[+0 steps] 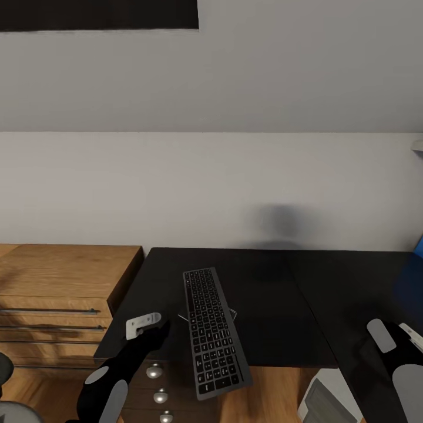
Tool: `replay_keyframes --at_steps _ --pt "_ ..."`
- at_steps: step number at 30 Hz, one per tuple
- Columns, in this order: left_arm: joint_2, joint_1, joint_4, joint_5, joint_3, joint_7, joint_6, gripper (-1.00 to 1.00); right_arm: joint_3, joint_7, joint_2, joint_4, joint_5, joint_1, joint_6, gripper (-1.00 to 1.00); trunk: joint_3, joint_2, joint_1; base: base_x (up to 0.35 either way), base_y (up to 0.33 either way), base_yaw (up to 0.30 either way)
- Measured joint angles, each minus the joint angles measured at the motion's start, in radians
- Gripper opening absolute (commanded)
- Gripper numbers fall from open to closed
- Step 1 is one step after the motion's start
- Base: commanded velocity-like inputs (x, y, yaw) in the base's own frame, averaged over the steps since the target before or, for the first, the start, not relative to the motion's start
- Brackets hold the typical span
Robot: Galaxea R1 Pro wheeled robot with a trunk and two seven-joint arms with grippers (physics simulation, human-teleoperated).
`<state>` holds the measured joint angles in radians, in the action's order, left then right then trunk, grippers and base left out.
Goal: In the bedroom, organize the workspace by keeping the computer under the desk, ensuring the monitor is on the desk, placing the keyboard on the desk next to the monitor, placing the mouse on the desk next to the keyboard, moving the folder from the swivel chair onto the desk next to the mouse, stacking the notebook on top of the folder with the pen on top of the notebook, and positioning the swivel chair next to the desk.
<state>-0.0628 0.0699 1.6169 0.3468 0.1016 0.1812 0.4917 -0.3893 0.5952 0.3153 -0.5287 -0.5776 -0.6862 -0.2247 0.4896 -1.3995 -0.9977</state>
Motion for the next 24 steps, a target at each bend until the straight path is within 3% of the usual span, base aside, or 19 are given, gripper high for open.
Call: replay_keyframes --at_steps 24 --pt "0.0 0.0 0.0 0.0 0.0 0.0 0.0 1.0 0.0 0.031 0.004 0.002 0.005 -0.001 0.001 1.0 0.0 0.0 0.0 0.0 0.0 0.0"
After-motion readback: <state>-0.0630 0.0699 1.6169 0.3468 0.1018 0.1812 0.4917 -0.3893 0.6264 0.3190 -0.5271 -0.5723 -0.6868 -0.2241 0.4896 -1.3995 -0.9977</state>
